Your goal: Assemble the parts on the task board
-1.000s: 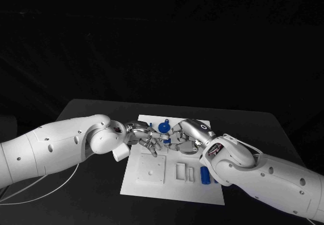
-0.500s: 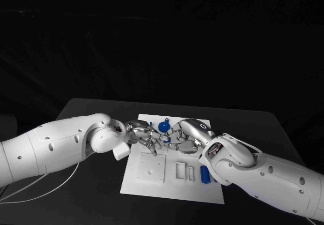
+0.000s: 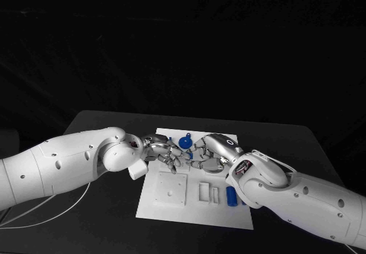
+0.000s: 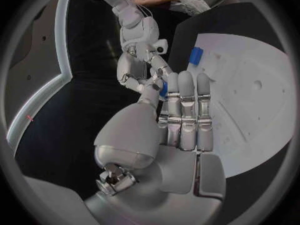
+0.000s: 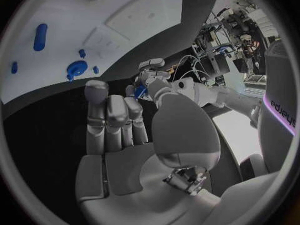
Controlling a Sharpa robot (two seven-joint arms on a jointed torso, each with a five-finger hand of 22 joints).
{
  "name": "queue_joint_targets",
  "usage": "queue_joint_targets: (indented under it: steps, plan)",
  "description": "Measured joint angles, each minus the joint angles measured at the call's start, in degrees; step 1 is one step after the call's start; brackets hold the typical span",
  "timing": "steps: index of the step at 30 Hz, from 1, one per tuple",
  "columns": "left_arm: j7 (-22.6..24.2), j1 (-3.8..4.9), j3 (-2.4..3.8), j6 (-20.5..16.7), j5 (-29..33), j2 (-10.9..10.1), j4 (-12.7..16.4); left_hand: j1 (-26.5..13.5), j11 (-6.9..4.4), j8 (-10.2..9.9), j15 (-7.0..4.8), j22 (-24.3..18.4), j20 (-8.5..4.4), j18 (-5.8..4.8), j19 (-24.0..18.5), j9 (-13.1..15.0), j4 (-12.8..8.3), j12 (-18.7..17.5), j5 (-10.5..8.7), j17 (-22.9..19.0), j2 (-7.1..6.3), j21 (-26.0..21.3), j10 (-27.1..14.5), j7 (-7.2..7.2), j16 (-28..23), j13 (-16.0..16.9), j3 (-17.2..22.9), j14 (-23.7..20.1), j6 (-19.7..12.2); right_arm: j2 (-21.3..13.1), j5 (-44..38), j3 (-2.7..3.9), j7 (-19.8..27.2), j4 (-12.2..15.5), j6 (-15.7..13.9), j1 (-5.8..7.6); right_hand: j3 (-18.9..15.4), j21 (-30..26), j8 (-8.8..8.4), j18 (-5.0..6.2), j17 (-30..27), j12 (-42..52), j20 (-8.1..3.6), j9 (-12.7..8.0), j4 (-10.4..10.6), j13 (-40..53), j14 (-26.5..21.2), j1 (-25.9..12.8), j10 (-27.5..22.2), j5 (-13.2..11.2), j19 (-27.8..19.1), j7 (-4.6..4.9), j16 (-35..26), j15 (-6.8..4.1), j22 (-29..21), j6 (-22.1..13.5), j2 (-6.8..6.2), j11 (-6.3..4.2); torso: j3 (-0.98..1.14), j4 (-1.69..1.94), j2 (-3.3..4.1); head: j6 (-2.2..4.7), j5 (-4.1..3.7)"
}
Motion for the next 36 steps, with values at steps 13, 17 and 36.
queue_joint_targets:
  steps: [13, 17, 36]
  plan:
    - [1.2, 0.00, -0.07, -3.9, 6.1, -0.8, 0.4, -4.9, -0.31, -0.1, -0.32, 1.7, -0.76, -0.01, -1.0, 0.0, -3.8, 0.8, 2.13, 0.8, -0.31, 2.7, 0.5, 0.16, 1.4, 1.9, 3.6, 0.5, 0.2, -1.7, 2.8, -0.03, 1.9, 0.0, -4.1, -0.25, -7.5, -6.5, 0.15, 0.51, -2.9, -1.3, 0.72, 0.0, 2.2, -2.4, -1.1, 1.4, -1.5, -0.3, -0.1, 1.81, -2.6, 1.11, -1.3, -6.6, -0.53, 1.46, 0.00, 0.09, 0.00, 0.10, 0.42]
    - [1.7, 0.00, -0.10, -4.0, 8.2, -1.0, 0.4, -5.7, -0.36, -0.3, -0.28, 1.6, -0.35, 0.00, -1.4, 0.0, -3.7, 0.8, -1.44, 0.5, 0.41, 2.7, 0.6, 0.16, 1.4, 1.9, 3.5, 0.5, 0.2, -2.4, 4.0, -0.03, 3.0, 0.0, -5.6, -0.46, -7.5, -6.5, 0.15, 0.52, -2.9, -1.3, 0.72, 0.0, 2.3, -2.5, -1.1, 1.7, -1.5, -0.3, -0.1, 1.80, -2.6, 1.11, -1.3, -6.6, -0.30, 1.46, -0.01, 0.06, -0.01, 0.10, 0.53]
    - [3.3, 0.00, -0.24, 3.2, 13.2, -1.9, 0.9, -7.8, -0.02, -0.8, 0.30, 0.0, -0.03, -0.01, -1.3, 7.2, -0.3, 1.4, -10.38, 0.2, 3.40, 1.1, -0.4, 0.09, 0.9, 3.0, 2.5, -0.1, 0.2, -5.1, 11.1, 0.18, 10.9, 0.1, -12.2, -1.27, -4.1, -7.1, 0.15, 0.49, -3.5, -1.6, 0.72, 0.0, -0.6, -3.4, -1.3, 2.4, -1.9, 0.1, -0.1, 1.77, -2.6, 0.91, -1.4, -6.6, 0.03, 1.45, -0.03, 0.05, 0.00, 0.70, 0.66]
